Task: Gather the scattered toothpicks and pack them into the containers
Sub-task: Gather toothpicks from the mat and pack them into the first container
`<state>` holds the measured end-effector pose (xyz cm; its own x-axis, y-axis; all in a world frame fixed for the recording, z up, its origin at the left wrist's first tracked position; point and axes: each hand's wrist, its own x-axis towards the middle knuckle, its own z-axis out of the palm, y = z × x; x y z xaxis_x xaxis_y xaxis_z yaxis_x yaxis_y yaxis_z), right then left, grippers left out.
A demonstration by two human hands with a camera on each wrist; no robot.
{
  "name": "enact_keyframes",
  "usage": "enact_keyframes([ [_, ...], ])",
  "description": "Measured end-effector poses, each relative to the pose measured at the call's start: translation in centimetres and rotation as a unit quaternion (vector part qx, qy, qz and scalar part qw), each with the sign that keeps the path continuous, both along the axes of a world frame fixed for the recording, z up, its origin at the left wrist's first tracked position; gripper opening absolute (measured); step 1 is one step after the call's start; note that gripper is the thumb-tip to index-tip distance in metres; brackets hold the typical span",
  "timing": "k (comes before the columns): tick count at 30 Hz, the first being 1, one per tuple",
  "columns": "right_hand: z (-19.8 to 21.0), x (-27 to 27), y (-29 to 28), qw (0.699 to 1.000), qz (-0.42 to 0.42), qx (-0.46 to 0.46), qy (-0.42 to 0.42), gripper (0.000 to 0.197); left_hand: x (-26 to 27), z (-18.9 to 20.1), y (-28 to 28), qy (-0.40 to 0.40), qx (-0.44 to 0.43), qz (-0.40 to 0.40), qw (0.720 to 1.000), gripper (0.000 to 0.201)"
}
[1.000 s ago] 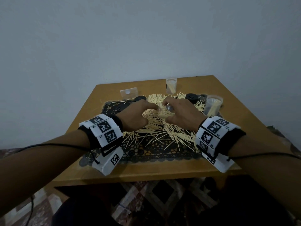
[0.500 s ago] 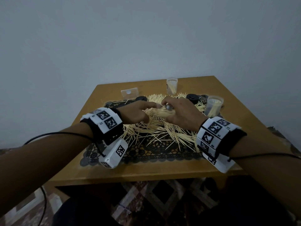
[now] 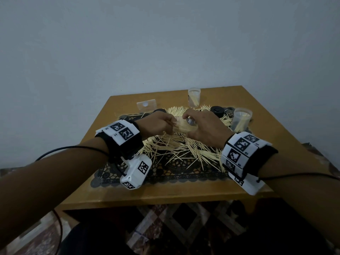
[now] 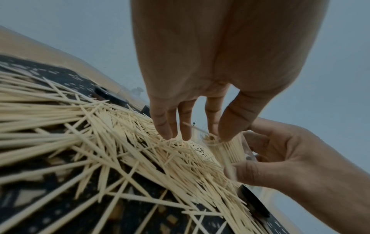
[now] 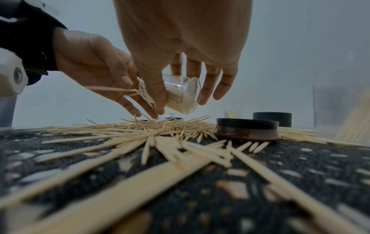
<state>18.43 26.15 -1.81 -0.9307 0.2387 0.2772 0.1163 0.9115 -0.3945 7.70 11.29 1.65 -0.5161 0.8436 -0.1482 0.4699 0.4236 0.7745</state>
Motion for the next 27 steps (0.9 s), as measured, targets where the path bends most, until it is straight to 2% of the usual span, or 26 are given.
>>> enact_keyframes([
  [6,0.1,0.0,-0.1,1.000,0.001,-0.001,-0.005,0.048,-0.2,-0.2,-0.3,0.001,-0.001,-0.024,1.000,0.028],
  [12,0.1,0.0,0.0,1.000,-0.006,0.001,0.000,0.047,-1.3,-0.4,-1.0,0.034,0.059,0.031,0.997,0.030],
  [15,0.1,-0.1,0.0,1.000,-0.021,0.001,0.001,0.045,-1.4,-0.4,-1.3,0.057,0.062,0.069,0.994,0.031],
  [17,0.1,-0.1,0.0,1.000,-0.030,0.000,0.002,0.044,-1.1,-0.4,-1.4,0.075,0.036,0.065,0.994,0.042],
  [21,0.3,0.1,-0.2,1.000,-0.026,-0.011,0.011,0.045,0.6,-0.2,-1.2,0.089,-0.074,-0.011,0.993,0.075],
  [23,0.4,0.1,-0.3,1.000,-0.020,-0.016,0.017,0.047,1.3,-0.2,-1.1,0.085,-0.096,-0.037,0.991,0.085],
  [25,0.5,0.2,-0.4,0.999,-0.022,-0.022,0.020,0.048,1.4,-0.3,-1.0,0.075,-0.084,-0.020,0.993,0.084],
  [27,0.6,0.3,-0.5,0.999,-0.024,-0.020,0.020,0.047,1.2,-0.2,-1.0,0.059,-0.046,0.018,0.997,0.064],
])
